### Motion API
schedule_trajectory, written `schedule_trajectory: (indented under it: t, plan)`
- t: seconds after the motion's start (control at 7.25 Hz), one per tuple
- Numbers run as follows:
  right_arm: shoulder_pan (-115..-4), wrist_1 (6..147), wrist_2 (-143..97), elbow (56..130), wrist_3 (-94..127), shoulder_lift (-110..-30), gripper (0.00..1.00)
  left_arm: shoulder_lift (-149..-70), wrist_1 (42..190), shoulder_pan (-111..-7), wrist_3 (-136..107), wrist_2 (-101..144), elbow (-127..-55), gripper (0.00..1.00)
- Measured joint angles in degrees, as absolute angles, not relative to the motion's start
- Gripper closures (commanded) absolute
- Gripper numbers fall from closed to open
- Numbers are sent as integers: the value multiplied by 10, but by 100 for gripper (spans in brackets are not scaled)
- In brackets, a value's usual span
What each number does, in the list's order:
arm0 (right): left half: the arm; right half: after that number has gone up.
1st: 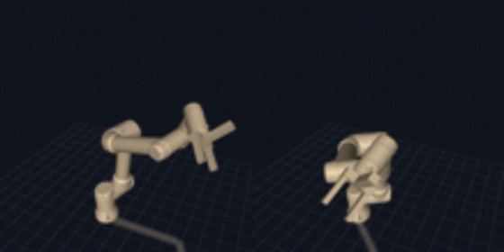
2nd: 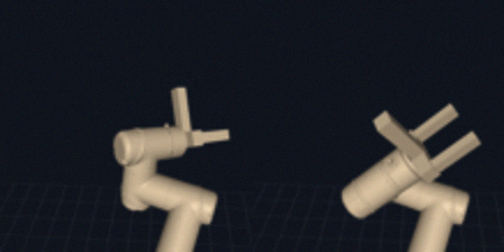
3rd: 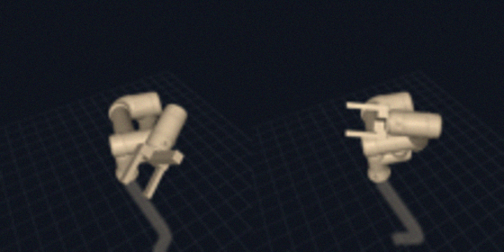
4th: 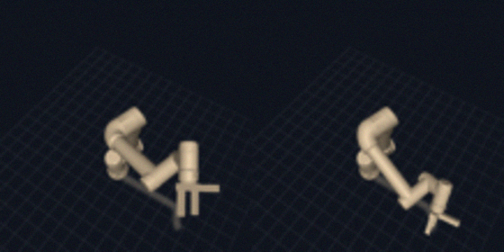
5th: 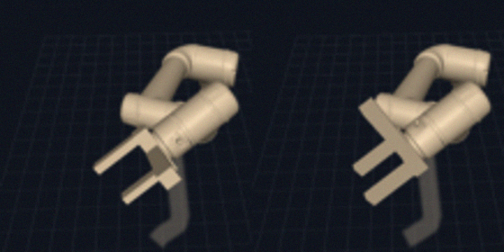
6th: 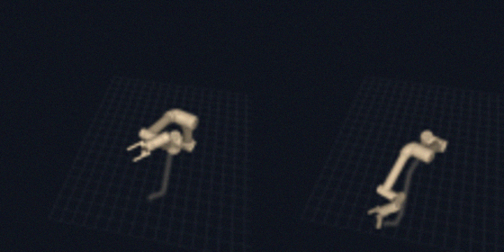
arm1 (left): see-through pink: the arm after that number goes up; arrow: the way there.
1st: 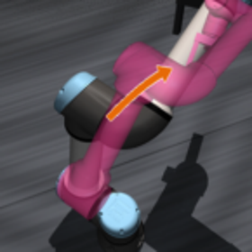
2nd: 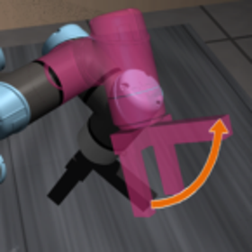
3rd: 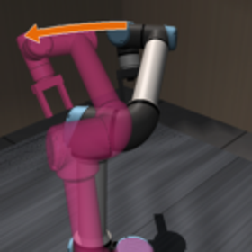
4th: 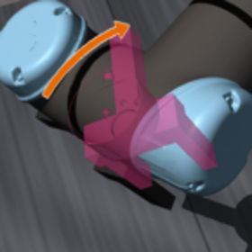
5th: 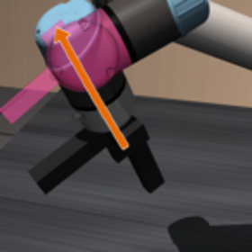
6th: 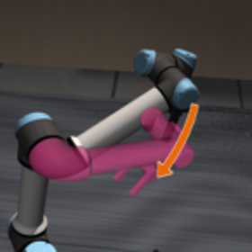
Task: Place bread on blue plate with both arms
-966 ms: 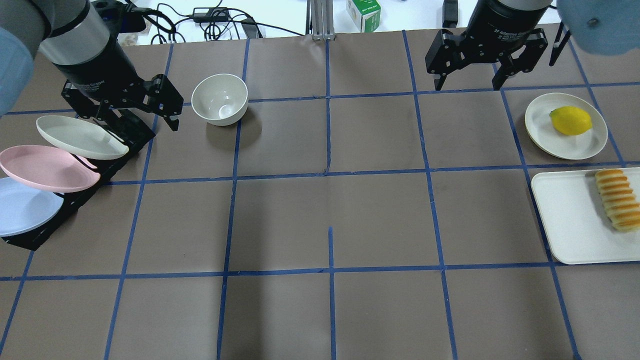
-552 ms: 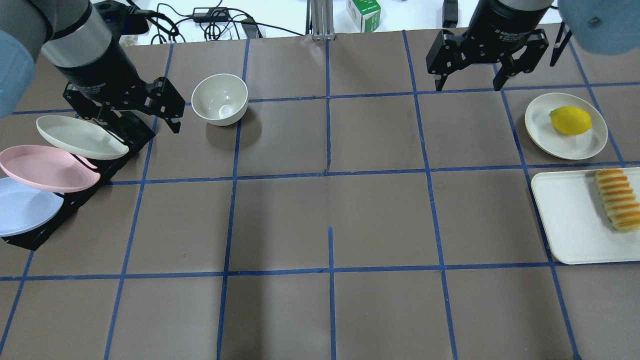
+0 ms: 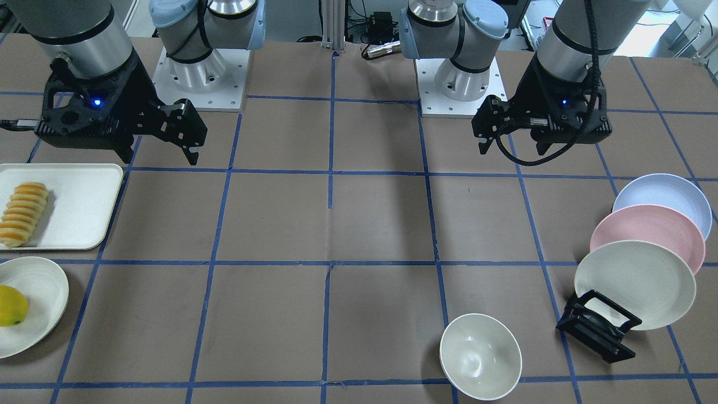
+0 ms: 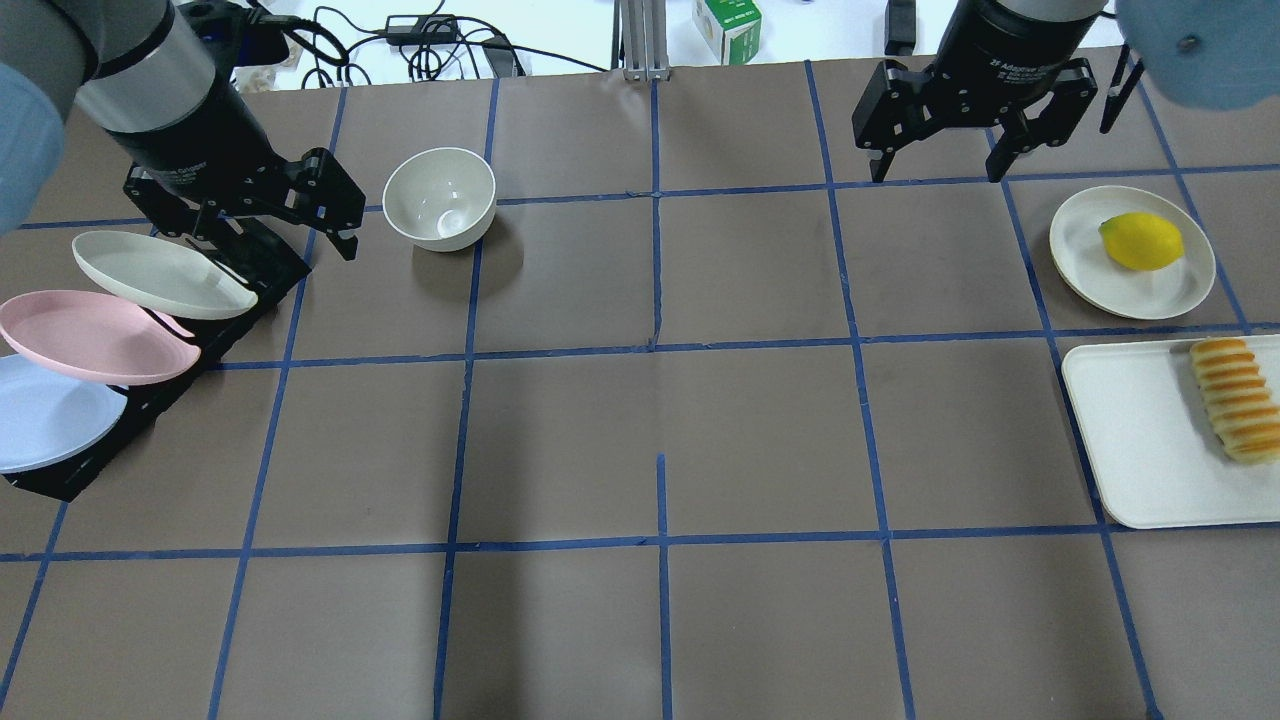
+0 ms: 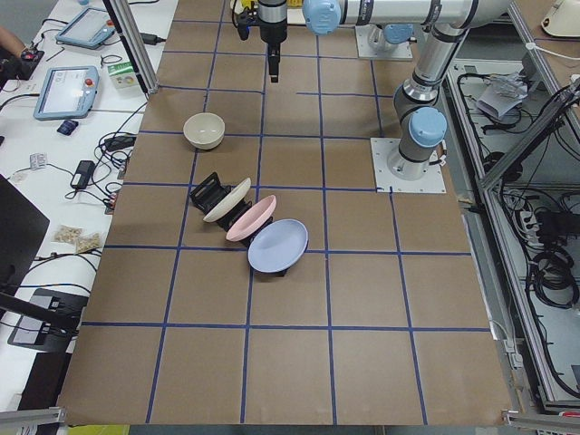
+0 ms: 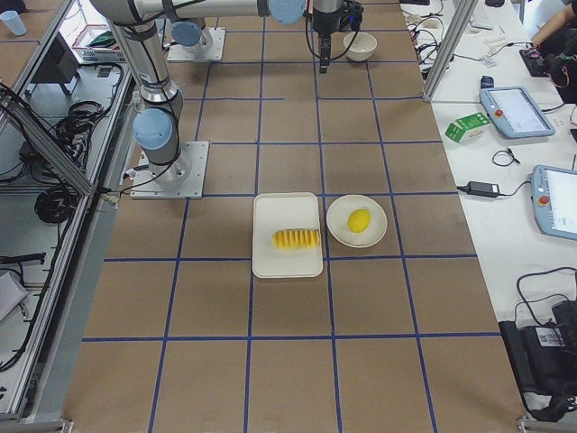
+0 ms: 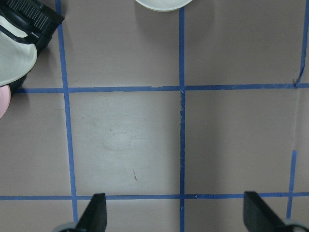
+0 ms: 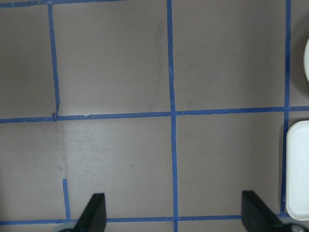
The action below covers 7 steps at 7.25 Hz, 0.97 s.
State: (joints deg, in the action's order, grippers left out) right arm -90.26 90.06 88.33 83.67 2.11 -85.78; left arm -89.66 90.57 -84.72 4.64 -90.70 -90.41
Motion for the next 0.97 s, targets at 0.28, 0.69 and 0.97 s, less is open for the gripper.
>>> schedule_trajectory:
  t: [0.28, 0.69, 0.97]
  plan:
    - [-903, 901, 883, 837, 21, -858, 0, -897, 904, -788, 49, -910, -902, 0]
    - [-903, 900, 887, 836, 14, -860, 0, -894, 904, -654, 86, -906, -893, 0]
    - [-903, 899, 886, 836, 13, -861, 0, -900, 890, -557, 178, -905, -893, 0]
